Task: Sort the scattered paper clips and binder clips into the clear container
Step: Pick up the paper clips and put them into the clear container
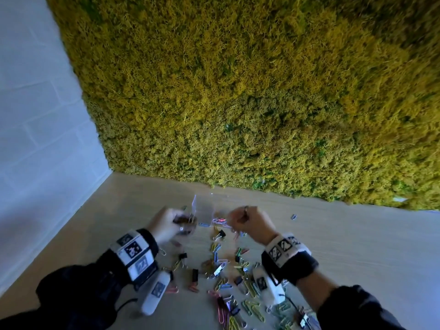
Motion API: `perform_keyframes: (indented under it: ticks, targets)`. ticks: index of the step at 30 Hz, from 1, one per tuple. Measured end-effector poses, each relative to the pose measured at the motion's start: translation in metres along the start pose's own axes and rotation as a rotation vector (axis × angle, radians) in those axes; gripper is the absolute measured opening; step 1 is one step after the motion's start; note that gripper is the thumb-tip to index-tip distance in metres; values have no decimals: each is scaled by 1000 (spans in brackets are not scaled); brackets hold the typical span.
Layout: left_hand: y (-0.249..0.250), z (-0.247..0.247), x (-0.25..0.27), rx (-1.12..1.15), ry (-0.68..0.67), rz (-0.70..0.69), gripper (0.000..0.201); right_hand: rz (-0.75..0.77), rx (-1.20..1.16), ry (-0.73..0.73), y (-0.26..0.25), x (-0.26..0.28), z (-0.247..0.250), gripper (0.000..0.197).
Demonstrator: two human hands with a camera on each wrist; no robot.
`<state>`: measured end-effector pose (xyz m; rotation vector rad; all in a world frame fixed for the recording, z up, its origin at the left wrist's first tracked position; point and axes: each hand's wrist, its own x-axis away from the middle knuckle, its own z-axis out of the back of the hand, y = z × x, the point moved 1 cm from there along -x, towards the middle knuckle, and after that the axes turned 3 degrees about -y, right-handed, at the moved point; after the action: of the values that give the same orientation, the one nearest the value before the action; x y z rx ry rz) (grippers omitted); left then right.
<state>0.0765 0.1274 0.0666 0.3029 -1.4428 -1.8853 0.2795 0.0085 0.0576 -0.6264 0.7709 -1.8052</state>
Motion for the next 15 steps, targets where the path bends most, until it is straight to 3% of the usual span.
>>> perform_keyframes:
  ticks: [4,8,11,15]
  targets:
    - [46,-12,-35,34,73,-130,23,-35,-79,105,-3,-38,29,19]
    - [63,-35,-65,113,111,-78,22,-86,-120,170,6,-58,28,21]
    - [58,-45,-82,38,150,-22,29,-99,-59,184,15,-59,24,22]
    - [54,-53,-92,-158,140,-66,30,-60,91,163,22,-53,19,27]
